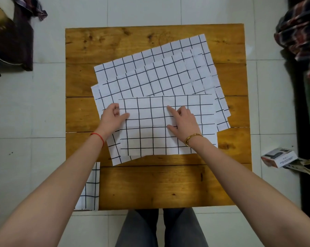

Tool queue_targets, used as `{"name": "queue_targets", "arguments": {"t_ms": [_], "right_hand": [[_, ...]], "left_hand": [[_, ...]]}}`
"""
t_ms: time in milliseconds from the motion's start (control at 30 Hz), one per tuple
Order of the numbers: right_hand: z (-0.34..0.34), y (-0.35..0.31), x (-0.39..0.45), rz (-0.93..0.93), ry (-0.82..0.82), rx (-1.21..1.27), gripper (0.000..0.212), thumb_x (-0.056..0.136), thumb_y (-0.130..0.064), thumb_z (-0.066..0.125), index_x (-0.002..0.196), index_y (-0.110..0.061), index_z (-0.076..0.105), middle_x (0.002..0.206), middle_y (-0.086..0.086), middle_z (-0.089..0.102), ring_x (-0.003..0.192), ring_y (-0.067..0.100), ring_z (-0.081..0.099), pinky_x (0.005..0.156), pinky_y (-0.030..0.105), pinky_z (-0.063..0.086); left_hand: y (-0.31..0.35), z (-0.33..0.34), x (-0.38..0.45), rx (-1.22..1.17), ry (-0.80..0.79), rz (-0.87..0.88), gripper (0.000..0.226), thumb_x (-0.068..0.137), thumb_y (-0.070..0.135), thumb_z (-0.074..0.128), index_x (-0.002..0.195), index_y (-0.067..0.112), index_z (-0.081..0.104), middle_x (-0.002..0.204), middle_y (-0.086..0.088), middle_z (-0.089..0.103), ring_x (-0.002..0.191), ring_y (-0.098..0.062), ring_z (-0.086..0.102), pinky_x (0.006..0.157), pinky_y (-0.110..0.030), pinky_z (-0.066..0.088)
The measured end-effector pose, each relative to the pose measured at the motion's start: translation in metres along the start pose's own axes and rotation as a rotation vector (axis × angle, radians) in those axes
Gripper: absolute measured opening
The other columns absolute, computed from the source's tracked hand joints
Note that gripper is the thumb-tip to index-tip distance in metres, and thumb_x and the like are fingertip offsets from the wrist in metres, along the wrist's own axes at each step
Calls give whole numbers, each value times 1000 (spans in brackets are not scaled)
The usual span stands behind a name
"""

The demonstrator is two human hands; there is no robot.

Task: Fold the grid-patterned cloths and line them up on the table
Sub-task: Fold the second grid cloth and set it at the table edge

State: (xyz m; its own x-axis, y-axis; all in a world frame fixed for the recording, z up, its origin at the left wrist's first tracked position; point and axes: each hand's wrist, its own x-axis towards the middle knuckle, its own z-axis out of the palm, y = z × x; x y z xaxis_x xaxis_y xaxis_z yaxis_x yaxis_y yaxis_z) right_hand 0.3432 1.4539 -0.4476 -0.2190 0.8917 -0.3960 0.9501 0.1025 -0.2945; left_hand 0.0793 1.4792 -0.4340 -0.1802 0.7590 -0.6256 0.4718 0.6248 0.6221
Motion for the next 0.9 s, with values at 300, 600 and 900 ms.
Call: {"name": "queue_targets", "arguments": {"t_ms": [300, 600, 900], "right_hand": [[8, -16, 9, 25, -23, -59, 69, 93, -32, 52, 151, -22, 15, 117, 13, 44, 99, 25, 45, 86, 37, 45], [10, -25, 18, 56, -70, -70, 83, 90, -34, 59, 152, -22, 5, 124, 16, 43, 105, 28, 46, 87, 36, 43], [23, -47, 24, 21, -65, -135, 92, 87, -48, 59, 152, -26, -3, 116, 14, 48, 100, 26, 49, 82, 34, 42]], "left_hand": [[-13, 3, -18, 132, -87, 16, 34, 85, 24, 70, 108, 20, 45, 88, -14, 51, 77, -17, 46, 78, -42, 49], [3, -12, -34, 82, -53, 81, 69, 92, 15, 63, 150, 17, 26, 144, -11, 42, 135, -21, 40, 104, -30, 37], [19, -23, -57, 82, -161, 121, 77, 92, 21, 63, 153, 17, 17, 152, -11, 33, 139, -27, 33, 106, -37, 38]]}}
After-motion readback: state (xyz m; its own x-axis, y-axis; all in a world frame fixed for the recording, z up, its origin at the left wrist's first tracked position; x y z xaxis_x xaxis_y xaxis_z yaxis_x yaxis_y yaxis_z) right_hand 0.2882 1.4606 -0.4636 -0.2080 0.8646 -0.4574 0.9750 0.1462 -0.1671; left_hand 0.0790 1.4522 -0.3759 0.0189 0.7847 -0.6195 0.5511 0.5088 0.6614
